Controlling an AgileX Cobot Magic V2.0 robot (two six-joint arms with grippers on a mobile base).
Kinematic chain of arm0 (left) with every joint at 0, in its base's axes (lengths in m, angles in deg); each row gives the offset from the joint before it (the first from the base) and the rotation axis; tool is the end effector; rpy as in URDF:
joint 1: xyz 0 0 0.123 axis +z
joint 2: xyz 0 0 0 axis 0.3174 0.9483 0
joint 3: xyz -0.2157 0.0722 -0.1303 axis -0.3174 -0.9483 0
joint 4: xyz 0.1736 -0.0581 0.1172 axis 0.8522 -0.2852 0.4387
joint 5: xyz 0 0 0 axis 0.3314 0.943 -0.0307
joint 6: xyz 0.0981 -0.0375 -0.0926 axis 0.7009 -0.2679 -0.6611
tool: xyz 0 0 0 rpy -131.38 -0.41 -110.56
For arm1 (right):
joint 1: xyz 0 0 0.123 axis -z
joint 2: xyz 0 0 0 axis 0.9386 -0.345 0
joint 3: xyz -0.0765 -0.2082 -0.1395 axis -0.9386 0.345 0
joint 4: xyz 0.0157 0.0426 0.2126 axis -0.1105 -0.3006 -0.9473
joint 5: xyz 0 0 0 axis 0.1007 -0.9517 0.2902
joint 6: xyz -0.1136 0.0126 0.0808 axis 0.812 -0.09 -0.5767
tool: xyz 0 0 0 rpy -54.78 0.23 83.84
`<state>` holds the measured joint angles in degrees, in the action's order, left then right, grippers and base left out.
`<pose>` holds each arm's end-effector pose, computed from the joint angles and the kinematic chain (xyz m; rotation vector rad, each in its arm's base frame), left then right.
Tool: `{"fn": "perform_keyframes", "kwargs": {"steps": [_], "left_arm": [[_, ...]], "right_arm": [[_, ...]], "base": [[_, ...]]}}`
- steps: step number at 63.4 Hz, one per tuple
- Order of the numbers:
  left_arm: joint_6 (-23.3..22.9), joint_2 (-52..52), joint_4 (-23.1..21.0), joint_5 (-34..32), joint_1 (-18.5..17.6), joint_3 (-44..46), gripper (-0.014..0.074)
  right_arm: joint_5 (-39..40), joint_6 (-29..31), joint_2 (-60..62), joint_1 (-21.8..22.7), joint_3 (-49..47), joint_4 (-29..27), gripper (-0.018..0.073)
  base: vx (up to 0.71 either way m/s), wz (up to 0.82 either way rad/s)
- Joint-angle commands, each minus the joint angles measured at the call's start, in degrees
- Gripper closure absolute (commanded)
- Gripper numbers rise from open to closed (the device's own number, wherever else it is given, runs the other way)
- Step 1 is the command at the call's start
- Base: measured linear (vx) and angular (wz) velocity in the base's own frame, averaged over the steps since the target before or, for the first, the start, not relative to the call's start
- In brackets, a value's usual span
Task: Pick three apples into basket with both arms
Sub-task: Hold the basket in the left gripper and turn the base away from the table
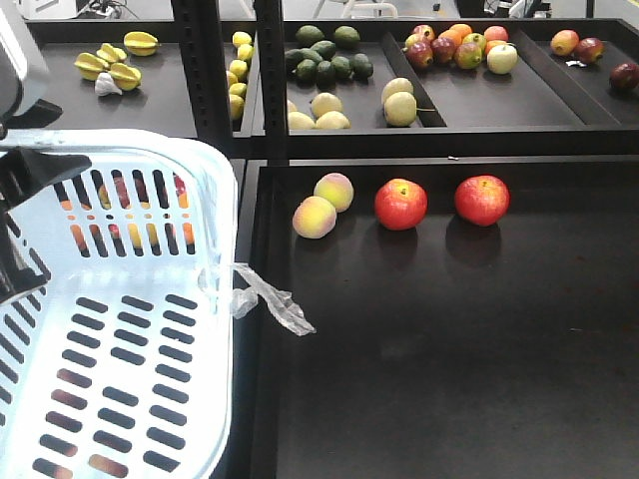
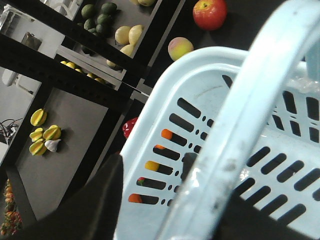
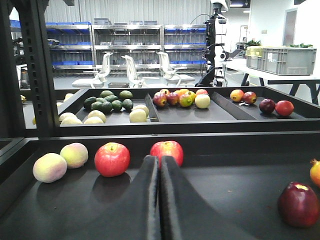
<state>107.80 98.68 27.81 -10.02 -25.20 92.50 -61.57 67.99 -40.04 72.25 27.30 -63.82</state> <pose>0.1852 -0.1059 0.3900 1.1777 1.7943 0.3128 0.0937 -0.0041 0.2073 0.0364 1.5095 -0.0297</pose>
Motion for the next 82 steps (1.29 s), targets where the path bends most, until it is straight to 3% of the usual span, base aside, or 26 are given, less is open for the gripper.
{"fn": "perform_keyframes", "kwargs": {"steps": [1,42,82], "left_arm": [[-0.78,-0.75,1.57,-3.96,-0.32,1.91,0.0603],[-0.78,-0.75,1.57,-3.96,-0.32,1.91,0.0603],[-0.78,-0.75,1.57,-3.96,-0.32,1.91,0.0603]], "right_arm": [[4.25,0.32,0.60,0.29,0.88,0.27,0.0568],[4.25,0.32,0.60,0.29,0.88,0.27,0.0568],[4.25,0.32,0.60,0.29,0.88,0.27,0.0568]], "base": [[-0.02,0.07],[-0.04,0.17],[-0.07,0.40]]}}
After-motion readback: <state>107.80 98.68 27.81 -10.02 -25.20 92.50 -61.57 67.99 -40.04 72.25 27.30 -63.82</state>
